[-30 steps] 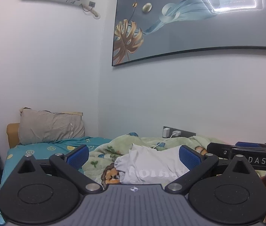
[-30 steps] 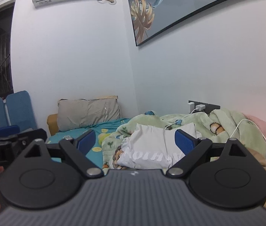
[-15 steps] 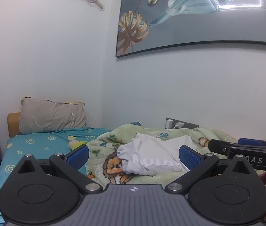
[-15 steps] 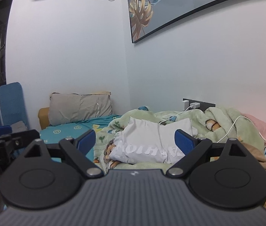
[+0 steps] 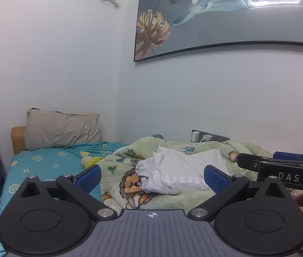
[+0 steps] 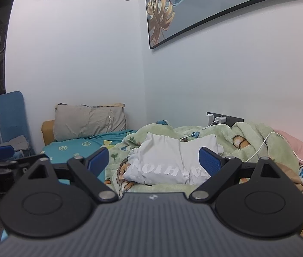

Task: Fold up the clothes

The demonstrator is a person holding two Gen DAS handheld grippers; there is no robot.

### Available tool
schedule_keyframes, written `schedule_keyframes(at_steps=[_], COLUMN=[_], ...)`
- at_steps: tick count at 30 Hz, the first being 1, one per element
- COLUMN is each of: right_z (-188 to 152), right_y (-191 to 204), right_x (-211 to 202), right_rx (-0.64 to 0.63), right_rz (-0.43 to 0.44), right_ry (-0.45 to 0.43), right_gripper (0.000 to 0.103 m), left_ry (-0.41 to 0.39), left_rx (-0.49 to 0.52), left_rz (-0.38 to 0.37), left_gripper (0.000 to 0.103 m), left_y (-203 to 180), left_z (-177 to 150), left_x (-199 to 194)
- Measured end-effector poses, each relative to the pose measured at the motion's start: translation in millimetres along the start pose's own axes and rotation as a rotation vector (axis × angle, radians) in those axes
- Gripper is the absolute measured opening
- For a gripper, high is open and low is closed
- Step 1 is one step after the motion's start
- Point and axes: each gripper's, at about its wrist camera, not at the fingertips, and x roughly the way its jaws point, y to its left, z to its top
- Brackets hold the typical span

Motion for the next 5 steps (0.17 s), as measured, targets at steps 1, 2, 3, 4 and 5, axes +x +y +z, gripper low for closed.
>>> schedule_keyframes(at_steps=[1,2,3,4,5], right_z=[-0.4,-0.6,-0.5,0.0,0.7], right_y=[0.5,1.0,1.6,2.3,2.7], right_x=[0.0,0.1,0.3,0.3,0.1], right_rx=[-0.002,-0.004,-0.008,-0.009,-0.008], right_rz=[-0.001,-0.001,-0.001,-0.001,-0.002], right_ry=[0.002,0.003,0.005,0.005,0.004], right_gripper=[0.092,0.092,0.092,0.092,0.092], left_ry=[0.001,0.001,0.000,-0.001,-0.002], left_rx=[-0.005,-0.008,-0.009,-0.011,-0.011], left_rz=[0.000,0.001,0.003,0.004,0.008], left_gripper=[0.103,0.103,0.103,0.103,0.103], left_y=[1.3,2.4,3.3,4.3,5.0], left_z=[0.3,0.6,0.9,1.2,1.5], left_x=[-0.2,-0.6,-1.1,-1.6,-2.1])
